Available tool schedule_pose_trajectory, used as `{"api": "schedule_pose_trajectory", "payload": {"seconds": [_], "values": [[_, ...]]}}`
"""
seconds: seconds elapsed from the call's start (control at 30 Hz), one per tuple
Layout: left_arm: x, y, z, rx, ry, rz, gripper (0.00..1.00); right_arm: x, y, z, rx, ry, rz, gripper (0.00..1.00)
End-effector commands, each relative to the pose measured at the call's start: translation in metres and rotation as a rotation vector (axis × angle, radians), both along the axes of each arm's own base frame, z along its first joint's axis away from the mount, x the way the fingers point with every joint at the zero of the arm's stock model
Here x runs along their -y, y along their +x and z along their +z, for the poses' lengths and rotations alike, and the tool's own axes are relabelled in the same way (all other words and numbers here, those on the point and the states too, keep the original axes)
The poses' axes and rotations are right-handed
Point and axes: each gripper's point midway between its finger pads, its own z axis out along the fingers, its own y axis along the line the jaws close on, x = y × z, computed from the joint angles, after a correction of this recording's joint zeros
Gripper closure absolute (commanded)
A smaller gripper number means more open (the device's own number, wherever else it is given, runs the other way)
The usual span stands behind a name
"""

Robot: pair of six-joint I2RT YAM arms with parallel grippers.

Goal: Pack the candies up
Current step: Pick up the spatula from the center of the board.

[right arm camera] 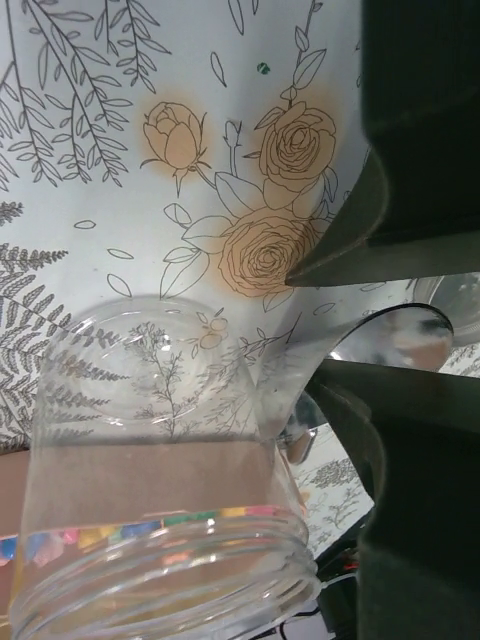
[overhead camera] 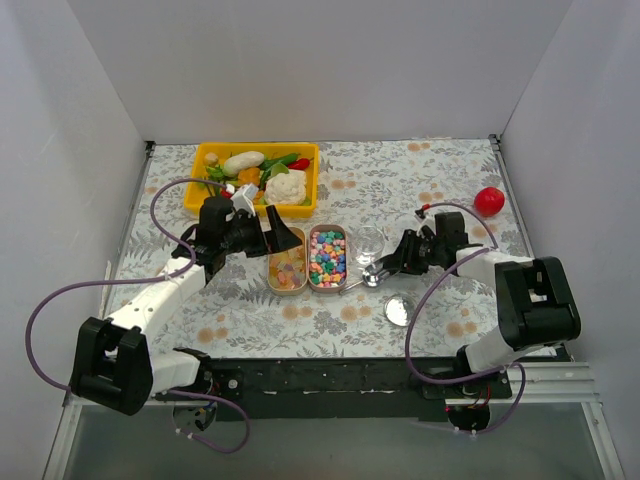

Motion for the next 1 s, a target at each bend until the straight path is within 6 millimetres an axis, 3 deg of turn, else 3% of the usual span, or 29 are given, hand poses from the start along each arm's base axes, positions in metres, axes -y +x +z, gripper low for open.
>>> {"api": "schedule_pose_trajectory", "payload": {"seconds": [0.0,0.1,0.13,0.23,0.57,0.6,0.67,0.7,0.83,0.97], "values": [[0.002,-0.005,0.015,0.068,0.02,-0.013,0.02,-0.007,0.011,0.004,0.001,0.039,-0.002,0.64],[0.008,-0.016,0.01,0.075,0.035,-0.037,0.02,-0.01,0.005,0.007,-0.01,0.052,0.041,0.74],[0.009,-0.019,0.007,0.074,0.042,-0.037,0.02,-0.01,0.0,0.006,-0.032,0.048,0.046,0.86],[0.016,-0.032,-0.002,0.057,0.043,-0.076,0.02,-0.011,-0.009,0.012,-0.048,0.059,0.069,0.99],[0.071,-0.061,-0.015,0.089,0.12,-0.26,0.05,-0.009,-0.041,0.069,-0.064,0.087,0.064,0.99],[0.073,-0.055,-0.015,0.11,0.15,-0.233,0.07,-0.008,-0.044,0.071,-0.074,0.085,0.054,0.99],[0.089,-0.058,-0.005,0.171,0.176,-0.237,0.09,-0.006,-0.048,0.077,-0.099,0.081,0.026,0.99],[0.088,-0.05,-0.001,0.212,0.207,-0.184,0.09,-0.006,-0.053,0.077,-0.131,0.084,0.021,0.99],[0.106,-0.047,0.016,0.283,0.21,-0.171,0.12,-0.012,-0.065,0.082,-0.226,0.146,0.0,0.99],[0.122,-0.051,0.015,0.305,0.226,-0.199,0.19,-0.02,-0.07,0.094,-0.28,0.222,-0.009,0.99]]}}
